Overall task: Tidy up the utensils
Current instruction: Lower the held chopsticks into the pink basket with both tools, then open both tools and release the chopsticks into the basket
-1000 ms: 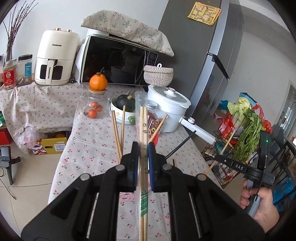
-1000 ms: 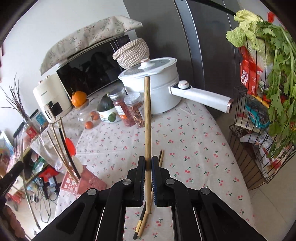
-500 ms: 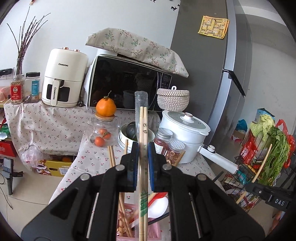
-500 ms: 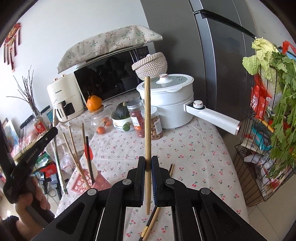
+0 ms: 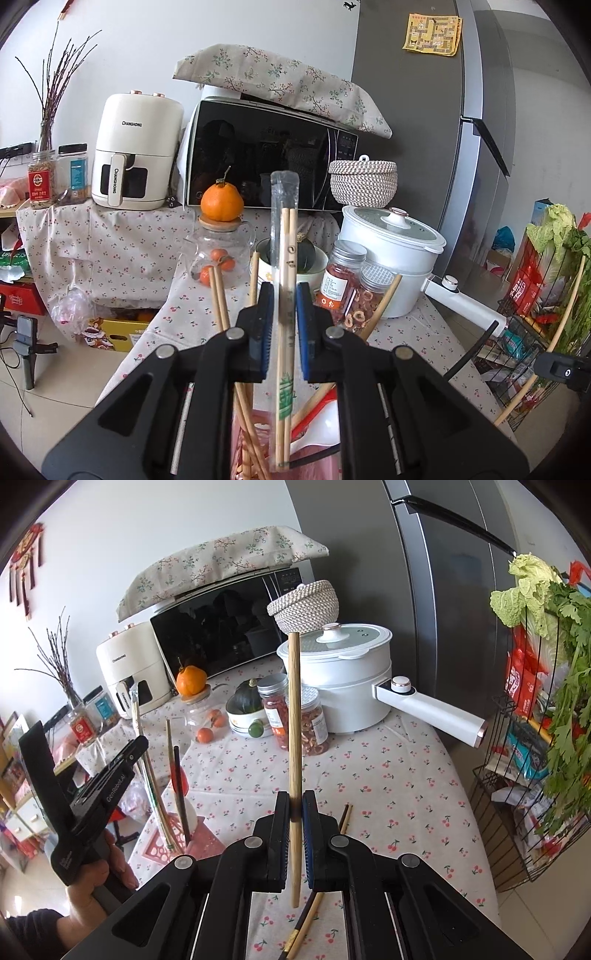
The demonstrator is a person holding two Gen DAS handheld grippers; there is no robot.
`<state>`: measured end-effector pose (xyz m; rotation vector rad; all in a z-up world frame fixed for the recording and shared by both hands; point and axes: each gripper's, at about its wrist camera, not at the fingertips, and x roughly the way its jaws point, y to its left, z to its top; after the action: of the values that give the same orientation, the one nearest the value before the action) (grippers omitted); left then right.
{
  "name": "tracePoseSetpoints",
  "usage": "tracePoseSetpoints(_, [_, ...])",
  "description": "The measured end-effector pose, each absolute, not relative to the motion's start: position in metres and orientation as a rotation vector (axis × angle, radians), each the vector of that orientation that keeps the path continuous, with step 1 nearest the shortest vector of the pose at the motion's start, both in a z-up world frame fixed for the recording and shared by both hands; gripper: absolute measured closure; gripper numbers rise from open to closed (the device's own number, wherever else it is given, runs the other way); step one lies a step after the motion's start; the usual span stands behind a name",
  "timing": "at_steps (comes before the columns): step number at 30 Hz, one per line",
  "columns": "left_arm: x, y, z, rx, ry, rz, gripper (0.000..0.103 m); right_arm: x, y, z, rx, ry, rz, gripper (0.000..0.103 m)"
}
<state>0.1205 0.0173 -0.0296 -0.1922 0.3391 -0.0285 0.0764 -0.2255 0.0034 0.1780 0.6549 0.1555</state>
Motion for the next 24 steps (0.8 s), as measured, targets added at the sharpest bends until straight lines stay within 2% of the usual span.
tracePoseSetpoints(4, [0.114, 0.017, -0.028, -0.176, 0.401, -0.032, 0.071, 0.074, -0.224, 0.007, 0.178, 0.646, 0.167, 0.096])
tracePoseSetpoints(13, [0.092, 0.028, -0.023, -0.176, 0.558, -0.032, 0.055, 0.062, -0.215, 0.024, 0.198, 0.625, 0.213, 0.096])
tracePoseSetpoints(15, [0.089, 0.029, -0.022, -0.158, 0.601, -0.028, 0.047, 0.057, -0.212, 0.03, 0.212, 0.613, 0.241, 0.096])
tracePoseSetpoints(16, [0.088, 0.03, -0.022, -0.153, 0.628, -0.028, 0.041, 0.055, -0.21, 0.034, 0.218, 0.603, 0.257, 0.096])
tracePoseSetpoints(18, [0.085, 0.033, -0.023, -0.138, 0.677, -0.016, 0.037, 0.049, -0.205, 0.042, 0.215, 0.577, 0.282, 0.096])
tracePoseSetpoints(20, [0.082, 0.036, -0.027, -0.121, 0.729, -0.006, 0.028, 0.044, -0.198, 0.049, 0.207, 0.547, 0.304, 0.096])
tracePoseSetpoints(24, [0.075, 0.043, -0.035, -0.104, 0.801, 0.004, 0.021, 0.039, -0.182, 0.06, 0.198, 0.505, 0.35, 0.096])
